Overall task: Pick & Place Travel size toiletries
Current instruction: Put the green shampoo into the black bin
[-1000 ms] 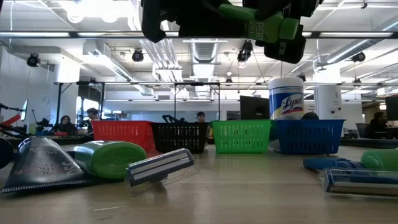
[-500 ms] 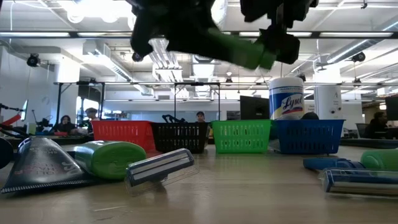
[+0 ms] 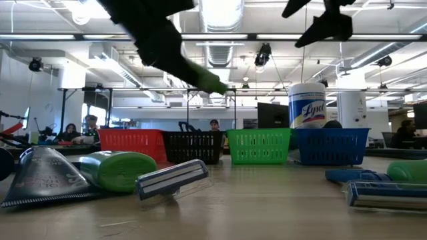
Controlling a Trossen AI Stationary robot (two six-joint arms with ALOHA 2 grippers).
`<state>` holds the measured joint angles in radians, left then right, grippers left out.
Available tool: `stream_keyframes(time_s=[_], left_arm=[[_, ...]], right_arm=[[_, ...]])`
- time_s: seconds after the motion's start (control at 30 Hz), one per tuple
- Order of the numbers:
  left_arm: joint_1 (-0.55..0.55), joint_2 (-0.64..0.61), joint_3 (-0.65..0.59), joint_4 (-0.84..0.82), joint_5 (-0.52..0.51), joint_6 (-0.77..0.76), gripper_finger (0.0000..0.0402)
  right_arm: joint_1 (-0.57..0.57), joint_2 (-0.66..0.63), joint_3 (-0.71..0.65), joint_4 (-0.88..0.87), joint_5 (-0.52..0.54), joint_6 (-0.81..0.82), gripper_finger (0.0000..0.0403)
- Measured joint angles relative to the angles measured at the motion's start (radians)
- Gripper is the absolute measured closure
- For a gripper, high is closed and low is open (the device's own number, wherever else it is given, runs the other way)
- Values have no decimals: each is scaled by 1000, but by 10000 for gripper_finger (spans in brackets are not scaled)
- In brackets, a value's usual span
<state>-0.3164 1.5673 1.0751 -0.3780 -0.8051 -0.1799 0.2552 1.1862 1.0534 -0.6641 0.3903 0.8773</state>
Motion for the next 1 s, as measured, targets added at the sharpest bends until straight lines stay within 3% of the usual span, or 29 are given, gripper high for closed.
stream_keyframes(time_s=[0.13,0.23,0.57,0.73,0.9,1.0], left_arm=[[-3,-16,-47,-14,-67,-392,289],[11,2,-58,-17,-67,-581,289],[37,25,-61,-35,-70,-817,289],[60,40,-64,-33,-85,-1019,289],[73,58,-66,-5,-75,-1020,289],[52,44,-66,121,-56,-815,289]], right_arm=[[24,-47,-3,-70,119,118,50],[26,-57,-7,-93,137,157,57],[53,-40,-12,-104,130,215,77],[70,-40,-13,-172,133,295,73],[82,-40,-23,-178,133,314,60],[96,-40,-22,-178,131,312,54]])
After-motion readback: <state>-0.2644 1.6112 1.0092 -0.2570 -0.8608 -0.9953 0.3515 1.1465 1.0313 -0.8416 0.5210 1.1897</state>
